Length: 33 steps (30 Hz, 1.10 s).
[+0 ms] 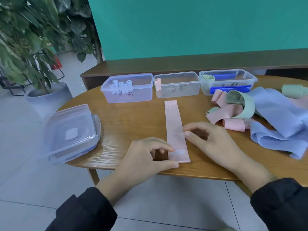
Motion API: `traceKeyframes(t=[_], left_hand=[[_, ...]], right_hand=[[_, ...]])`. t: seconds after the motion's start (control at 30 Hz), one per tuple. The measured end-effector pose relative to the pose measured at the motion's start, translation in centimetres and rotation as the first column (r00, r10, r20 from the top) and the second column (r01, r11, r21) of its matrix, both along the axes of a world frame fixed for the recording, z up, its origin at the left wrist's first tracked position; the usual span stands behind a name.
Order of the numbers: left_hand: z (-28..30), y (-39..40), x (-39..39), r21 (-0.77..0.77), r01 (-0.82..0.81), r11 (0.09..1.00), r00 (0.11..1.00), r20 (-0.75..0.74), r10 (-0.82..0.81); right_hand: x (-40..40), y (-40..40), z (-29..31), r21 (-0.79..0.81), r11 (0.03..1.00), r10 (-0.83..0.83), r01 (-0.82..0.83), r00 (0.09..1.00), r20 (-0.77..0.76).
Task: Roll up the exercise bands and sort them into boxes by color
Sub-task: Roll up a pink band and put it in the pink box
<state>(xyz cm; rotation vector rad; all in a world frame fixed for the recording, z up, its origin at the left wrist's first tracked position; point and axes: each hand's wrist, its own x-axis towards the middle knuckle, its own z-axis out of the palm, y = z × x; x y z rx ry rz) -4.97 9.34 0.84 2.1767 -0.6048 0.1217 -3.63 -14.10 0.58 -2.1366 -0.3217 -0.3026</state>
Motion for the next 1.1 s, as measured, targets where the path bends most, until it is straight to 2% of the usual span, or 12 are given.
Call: traceKeyframes(t=[0.27,0.43,0.87,1.1], left_hand=[[-0.7,0.5,0.0,0.014,0.106,0.994,0.993,0.054,-0.106],[-0.9,0.5,-0.2,-0.014,0.125,0.992,0.989,0.08,-0.124],[-0.6,0.4,-0.5,0.027,0.059,0.998,0.998,0.008,-0.059],[0.0,0.2,0.0,0.166,0.034,0.986,0.998,-0.052,-0.026]], right_hand=[[-2.2,-0.7,0.0,-0.056,0.967,0.248,-0.249,0.968,-0.029],[-2.9,-1.3,-0.1,-0.083,0.942,0.32,-0.324,0.946,-0.058],[-3.2,-1.0,0.1,-0.18,0.935,0.301,-0.305,0.952,-0.05],[-3.3,-0.5,0.5,-0.114,0.959,0.239,-0.258,0.958,-0.156]])
